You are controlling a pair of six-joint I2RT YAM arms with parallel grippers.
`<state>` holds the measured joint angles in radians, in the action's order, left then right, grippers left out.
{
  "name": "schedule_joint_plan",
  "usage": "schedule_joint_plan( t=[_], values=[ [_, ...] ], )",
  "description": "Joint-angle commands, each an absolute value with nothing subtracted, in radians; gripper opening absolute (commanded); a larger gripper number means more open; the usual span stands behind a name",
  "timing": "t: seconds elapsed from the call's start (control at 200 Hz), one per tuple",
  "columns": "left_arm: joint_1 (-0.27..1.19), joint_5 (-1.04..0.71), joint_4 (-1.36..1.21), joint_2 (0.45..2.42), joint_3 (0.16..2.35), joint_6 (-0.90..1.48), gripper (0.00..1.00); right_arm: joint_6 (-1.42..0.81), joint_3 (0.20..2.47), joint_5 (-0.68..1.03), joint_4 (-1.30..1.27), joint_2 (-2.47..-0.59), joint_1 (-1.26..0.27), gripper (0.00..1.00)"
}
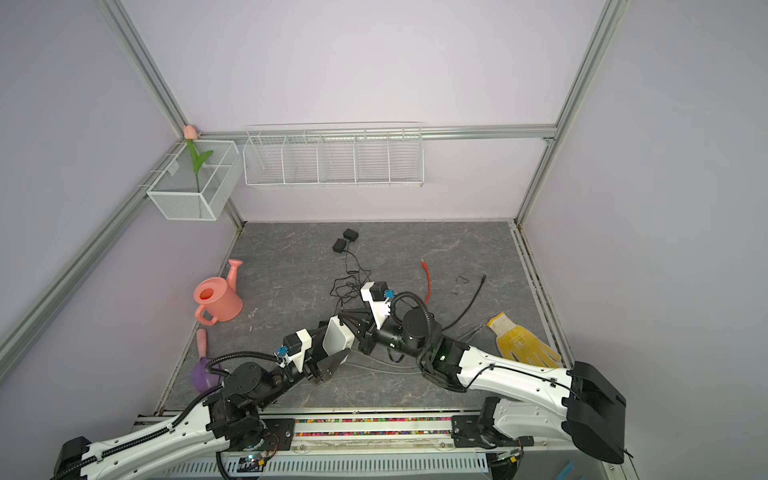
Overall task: Insert the plug into the switch port
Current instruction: 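Push the barrel plug into the router with the right gripper while the left holds it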
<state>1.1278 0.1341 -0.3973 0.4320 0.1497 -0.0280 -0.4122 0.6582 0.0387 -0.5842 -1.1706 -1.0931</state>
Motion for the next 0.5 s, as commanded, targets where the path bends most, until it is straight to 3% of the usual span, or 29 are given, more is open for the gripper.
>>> schedule_joint_plan(
  t=[0.0,0.495],
  values=[
    [1.134,0.081,-0.857,0.375,0.313,-0.091,0.0,-0.445,0.561,0.039,-0.227,-1.269,-1.12,0.07],
    [1.133,0.11,-0.882,0.343,0.321,-0.126,0.0,-0.488,0.547,-0.018,-0.243,-1.302,-1.167,0.07]
  ],
)
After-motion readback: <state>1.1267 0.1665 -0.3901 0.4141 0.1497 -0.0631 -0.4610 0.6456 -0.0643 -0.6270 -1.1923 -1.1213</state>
